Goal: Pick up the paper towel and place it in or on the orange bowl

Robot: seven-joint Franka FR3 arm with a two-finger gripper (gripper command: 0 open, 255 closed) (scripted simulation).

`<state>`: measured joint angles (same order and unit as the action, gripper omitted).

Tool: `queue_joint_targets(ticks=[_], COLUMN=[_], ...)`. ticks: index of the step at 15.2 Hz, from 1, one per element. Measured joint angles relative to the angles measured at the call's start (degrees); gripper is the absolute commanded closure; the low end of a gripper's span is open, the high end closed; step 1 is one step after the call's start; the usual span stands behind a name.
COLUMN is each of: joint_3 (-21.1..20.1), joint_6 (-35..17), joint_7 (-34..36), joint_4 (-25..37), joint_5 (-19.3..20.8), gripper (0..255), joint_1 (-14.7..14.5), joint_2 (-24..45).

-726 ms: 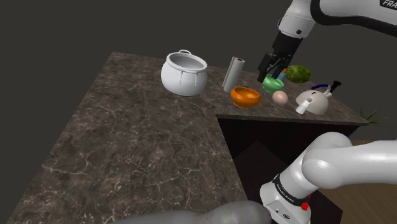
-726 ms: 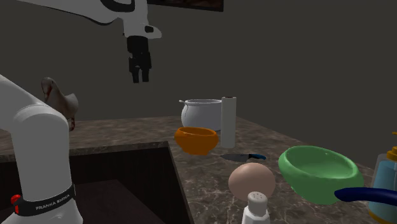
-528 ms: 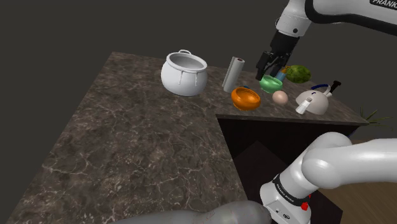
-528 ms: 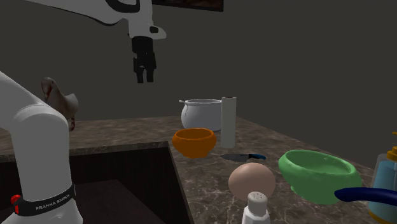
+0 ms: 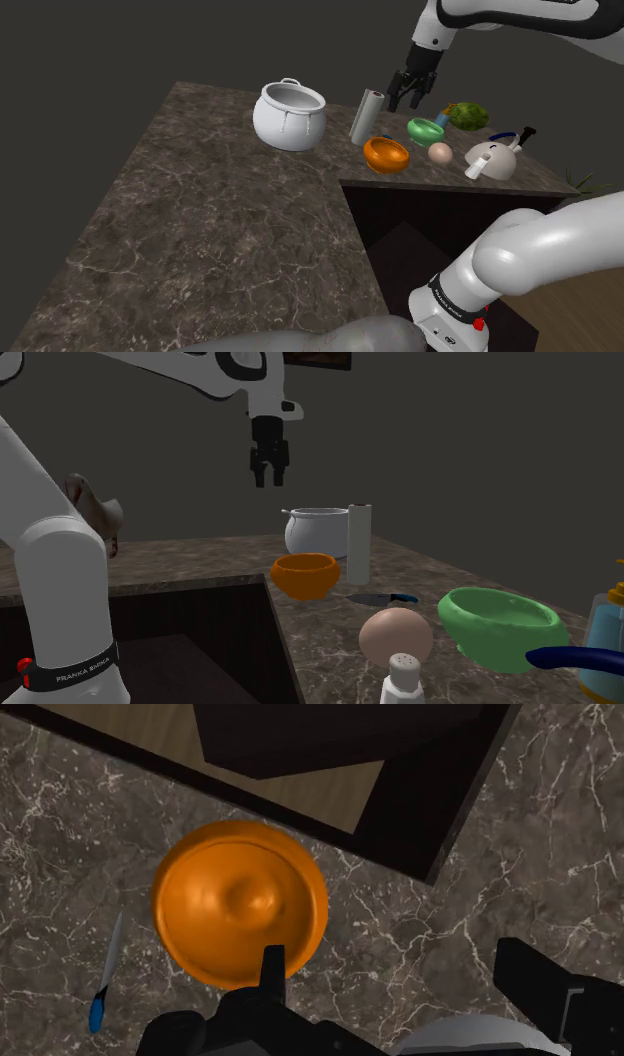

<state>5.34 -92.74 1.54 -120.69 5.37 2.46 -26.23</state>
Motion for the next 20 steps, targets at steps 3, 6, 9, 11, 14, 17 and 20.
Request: queue_joint_targets(ticks=[3, 6, 9, 11, 14, 17, 20], joint_3=[2.0, 3.7, 5.3, 6.4, 7.7, 8.3, 8.4], joint_6=[-0.7, -1.2, -1.2, -0.2, 1.1, 1.9, -0.1], joint_7=[-2.0, -4.1, -6.0, -7.6, -10.0, -11.1, -11.2], joint_4=[5.2, 10.5, 17.0, 22.3, 30.6, 36.0, 34.7], joint_5=[0.3, 0.1, -0.6, -1.2, -2.6, -3.6, -3.7], gripper=[0, 0, 0, 0, 0, 0, 0], joint_1=[0.7, 1.5, 2.3, 3.1, 4.5, 5.6, 5.8], joint_2=[6.3, 12.7, 19.6, 24.4, 32.0, 37.2, 37.9])
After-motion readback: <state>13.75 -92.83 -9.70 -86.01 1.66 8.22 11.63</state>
